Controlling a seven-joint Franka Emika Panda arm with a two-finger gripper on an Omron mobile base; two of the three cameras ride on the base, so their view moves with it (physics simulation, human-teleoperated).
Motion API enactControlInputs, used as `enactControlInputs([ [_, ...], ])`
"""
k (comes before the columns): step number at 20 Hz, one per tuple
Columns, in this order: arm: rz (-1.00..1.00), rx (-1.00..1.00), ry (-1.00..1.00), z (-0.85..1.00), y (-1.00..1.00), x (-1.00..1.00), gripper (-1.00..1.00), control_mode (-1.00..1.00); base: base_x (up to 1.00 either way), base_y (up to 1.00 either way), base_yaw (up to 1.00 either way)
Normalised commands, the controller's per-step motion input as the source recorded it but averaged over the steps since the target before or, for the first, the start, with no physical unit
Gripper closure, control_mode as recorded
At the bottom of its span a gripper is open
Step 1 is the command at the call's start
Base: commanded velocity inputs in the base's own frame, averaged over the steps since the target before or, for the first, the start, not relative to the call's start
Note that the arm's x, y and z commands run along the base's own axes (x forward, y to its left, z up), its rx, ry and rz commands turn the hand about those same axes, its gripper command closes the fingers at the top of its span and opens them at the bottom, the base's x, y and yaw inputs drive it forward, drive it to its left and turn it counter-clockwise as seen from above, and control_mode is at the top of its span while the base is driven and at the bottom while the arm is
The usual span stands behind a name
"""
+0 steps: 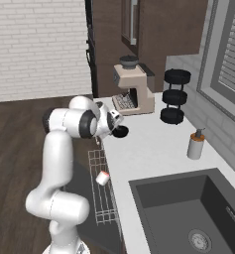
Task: Pick up the cup and bowl from the counter, place them in the dishwasher, and close the dishwasher door.
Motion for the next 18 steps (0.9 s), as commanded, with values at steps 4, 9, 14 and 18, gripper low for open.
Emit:
enactControlInputs([
  [4, 0.0, 0.0, 0.0, -0.2, -0.1, -0.28, 1.0, -1.0, 0.0, 0.0, 0.0],
  [9, 0.0, 0.03, 0.0, -0.1, -0.01, -0.98, 1.0, -1.0, 0.0, 0.0, 0.0],
  [14, -0.01, 0.05, 0.0, -0.02, 0.01, -1.0, 1.0, -1.0, 0.0, 0.0, 0.0],
  [18, -0.01, 0.06, 0.0, 0.0, 0.22, -1.0, 1.0, -1.0, 0.0, 0.0, 0.0],
])
